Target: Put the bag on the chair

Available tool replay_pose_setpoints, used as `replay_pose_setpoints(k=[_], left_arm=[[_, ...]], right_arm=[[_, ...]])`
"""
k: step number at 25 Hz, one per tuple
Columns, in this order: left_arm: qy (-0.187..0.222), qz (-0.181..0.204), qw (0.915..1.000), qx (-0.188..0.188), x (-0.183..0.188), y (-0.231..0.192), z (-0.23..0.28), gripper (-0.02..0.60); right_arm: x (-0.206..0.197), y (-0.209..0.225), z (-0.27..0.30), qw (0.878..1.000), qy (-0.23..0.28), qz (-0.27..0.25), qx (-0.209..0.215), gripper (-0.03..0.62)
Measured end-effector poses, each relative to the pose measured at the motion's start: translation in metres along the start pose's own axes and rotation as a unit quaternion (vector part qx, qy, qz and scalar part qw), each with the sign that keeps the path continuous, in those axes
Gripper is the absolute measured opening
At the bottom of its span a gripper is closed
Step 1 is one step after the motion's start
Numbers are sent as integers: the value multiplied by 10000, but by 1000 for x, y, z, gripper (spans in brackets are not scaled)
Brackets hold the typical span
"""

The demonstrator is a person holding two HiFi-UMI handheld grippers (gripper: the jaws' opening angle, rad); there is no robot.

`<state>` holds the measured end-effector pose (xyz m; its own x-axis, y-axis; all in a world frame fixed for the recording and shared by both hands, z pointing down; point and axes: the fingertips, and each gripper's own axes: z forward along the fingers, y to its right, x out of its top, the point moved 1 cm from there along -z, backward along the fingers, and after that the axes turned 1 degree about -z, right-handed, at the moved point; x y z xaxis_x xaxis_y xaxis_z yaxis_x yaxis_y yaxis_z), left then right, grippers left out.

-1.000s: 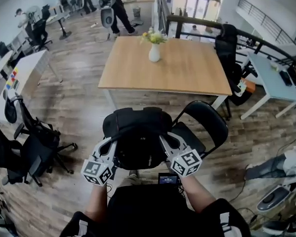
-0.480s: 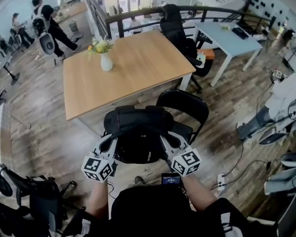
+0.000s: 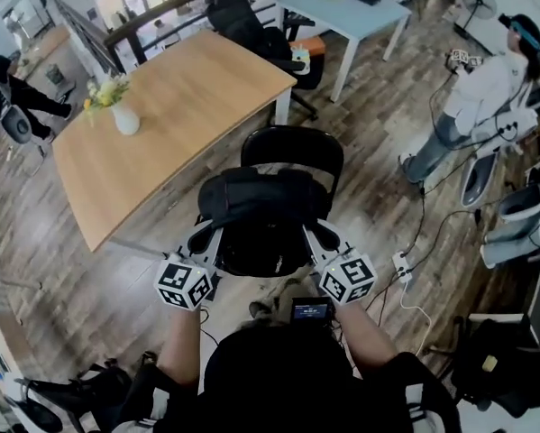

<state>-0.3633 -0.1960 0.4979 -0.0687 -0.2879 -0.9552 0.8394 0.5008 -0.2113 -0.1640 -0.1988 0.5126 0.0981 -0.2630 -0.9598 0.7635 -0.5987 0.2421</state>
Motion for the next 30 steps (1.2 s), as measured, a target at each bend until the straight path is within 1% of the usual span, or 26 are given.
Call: replay_pose_setpoints(k=[6, 9, 12, 18, 23, 25, 30], left_arm=[[-434, -34, 9979, -478, -26, 18, 55, 18], [-685, -43, 9954, -671, -44, 25, 81, 18], [-918, -45, 9928, -772, -65, 23, 107, 18], [-1435, -178, 9859, -841, -110, 10, 148, 18], [-1861, -355, 9788, -777, -143, -9, 178, 18], [-1966, -430, 9768, -733, -152, -19, 190, 18], [-2063, -497, 9752, -630, -157, -42, 224, 18]], right_arm=[[-22, 44, -21, 9978, -68, 232, -618, 32], [-39, 65, -28, 9960, -188, 346, -807, 32], [-58, 86, -24, 9945, -275, 466, -897, 32], [-103, 121, -8, 9902, -646, 783, -959, 31], [-139, 153, 20, 9826, -1069, 1104, -1046, 31], [-149, 164, 32, 9800, -1161, 1223, -1053, 31], [-154, 194, 66, 9786, -1233, 1300, -1014, 31]])
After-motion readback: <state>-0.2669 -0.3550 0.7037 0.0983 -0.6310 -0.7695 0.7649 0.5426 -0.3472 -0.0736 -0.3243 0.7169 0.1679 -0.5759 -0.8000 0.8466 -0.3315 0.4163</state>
